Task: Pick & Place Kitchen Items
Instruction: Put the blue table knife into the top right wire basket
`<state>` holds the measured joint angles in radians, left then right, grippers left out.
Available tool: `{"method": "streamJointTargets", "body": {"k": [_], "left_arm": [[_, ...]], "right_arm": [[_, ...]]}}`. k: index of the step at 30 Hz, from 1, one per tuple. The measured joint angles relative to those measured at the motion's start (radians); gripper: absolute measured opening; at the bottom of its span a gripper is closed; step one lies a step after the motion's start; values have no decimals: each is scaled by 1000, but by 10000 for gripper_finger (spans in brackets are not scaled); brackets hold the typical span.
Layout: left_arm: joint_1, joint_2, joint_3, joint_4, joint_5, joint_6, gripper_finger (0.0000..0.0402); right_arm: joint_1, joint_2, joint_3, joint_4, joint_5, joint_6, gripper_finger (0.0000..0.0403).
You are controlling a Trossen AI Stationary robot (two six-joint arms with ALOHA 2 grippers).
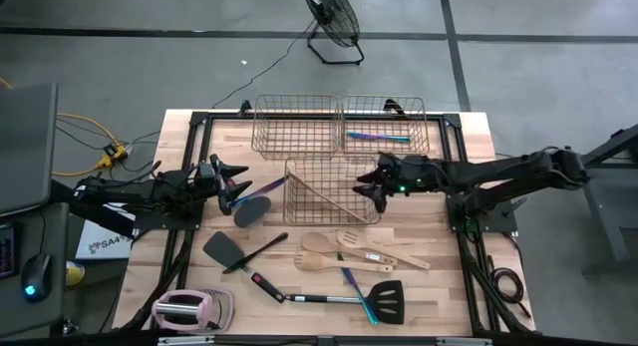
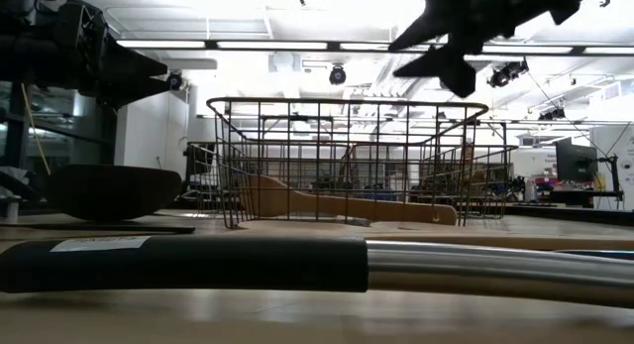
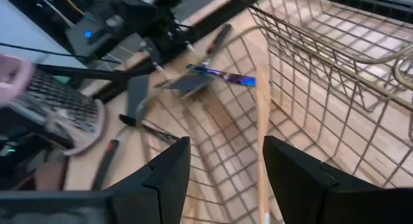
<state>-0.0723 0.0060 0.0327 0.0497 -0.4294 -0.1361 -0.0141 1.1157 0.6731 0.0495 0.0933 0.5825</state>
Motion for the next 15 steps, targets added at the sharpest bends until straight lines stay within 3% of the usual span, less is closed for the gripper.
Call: {"method": "streamJointTargets", "body": {"k": [4,15], "left_arm": [[0,0,0,0,0,0,230],[0,0,0,0,0,0,230]], "right_arm": [[30,-53,0,0,-19,7,188],[184,-73,0,-1,-53,220,188]]}}
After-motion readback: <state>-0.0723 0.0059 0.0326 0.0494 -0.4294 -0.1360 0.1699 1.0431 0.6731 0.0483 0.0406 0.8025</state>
